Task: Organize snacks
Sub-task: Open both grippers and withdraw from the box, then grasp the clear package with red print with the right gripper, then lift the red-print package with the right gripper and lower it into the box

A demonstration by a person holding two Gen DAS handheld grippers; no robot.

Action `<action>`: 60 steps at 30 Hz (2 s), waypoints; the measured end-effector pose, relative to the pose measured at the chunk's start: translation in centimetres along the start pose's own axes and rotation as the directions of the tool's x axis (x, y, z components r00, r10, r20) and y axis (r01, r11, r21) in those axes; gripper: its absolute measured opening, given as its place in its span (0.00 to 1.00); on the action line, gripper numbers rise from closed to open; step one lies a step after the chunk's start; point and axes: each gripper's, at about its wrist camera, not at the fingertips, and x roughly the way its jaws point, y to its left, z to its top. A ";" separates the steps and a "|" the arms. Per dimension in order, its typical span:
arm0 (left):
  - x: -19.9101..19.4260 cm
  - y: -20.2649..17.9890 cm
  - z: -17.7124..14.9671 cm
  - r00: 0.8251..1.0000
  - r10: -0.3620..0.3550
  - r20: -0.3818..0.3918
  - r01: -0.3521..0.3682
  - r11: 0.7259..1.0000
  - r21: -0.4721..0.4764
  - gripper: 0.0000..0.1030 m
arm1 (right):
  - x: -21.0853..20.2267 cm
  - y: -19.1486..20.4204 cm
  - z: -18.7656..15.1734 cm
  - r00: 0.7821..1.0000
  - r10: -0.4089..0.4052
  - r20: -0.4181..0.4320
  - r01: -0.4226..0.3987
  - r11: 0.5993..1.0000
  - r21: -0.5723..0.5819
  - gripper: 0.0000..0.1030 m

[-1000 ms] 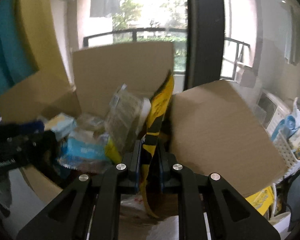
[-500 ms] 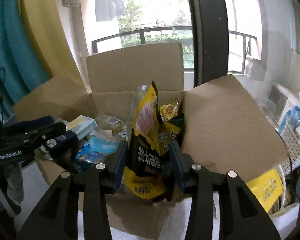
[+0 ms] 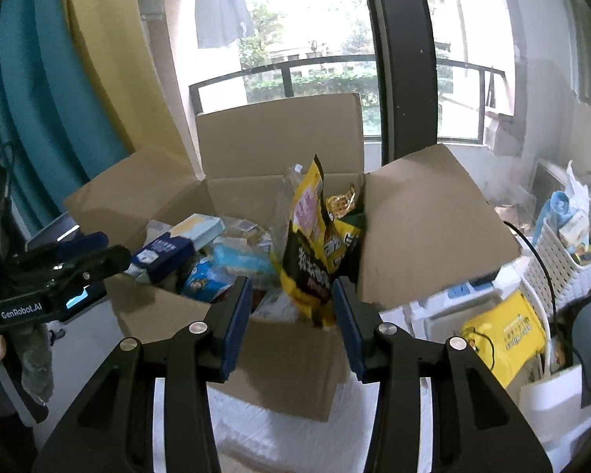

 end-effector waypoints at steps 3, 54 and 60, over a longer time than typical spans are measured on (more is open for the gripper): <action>-0.6 -0.3 -0.9 1.000 0.000 -0.007 0.000 1.000 -0.005 0.74 | -0.9 0.1 -0.7 1.000 0.002 -0.001 -0.002 1.000 0.006 0.44; 3.5 -4.7 -16.5 0.952 0.002 -0.306 0.005 1.000 0.022 0.74 | 0.5 -0.8 -15.4 0.949 0.100 -0.299 -0.029 0.972 0.234 0.64; 3.4 -3.9 -16.2 0.945 -0.026 -0.325 0.024 1.000 -0.010 0.74 | -1.2 -0.4 -13.9 0.978 0.030 -0.208 0.004 0.987 0.162 0.25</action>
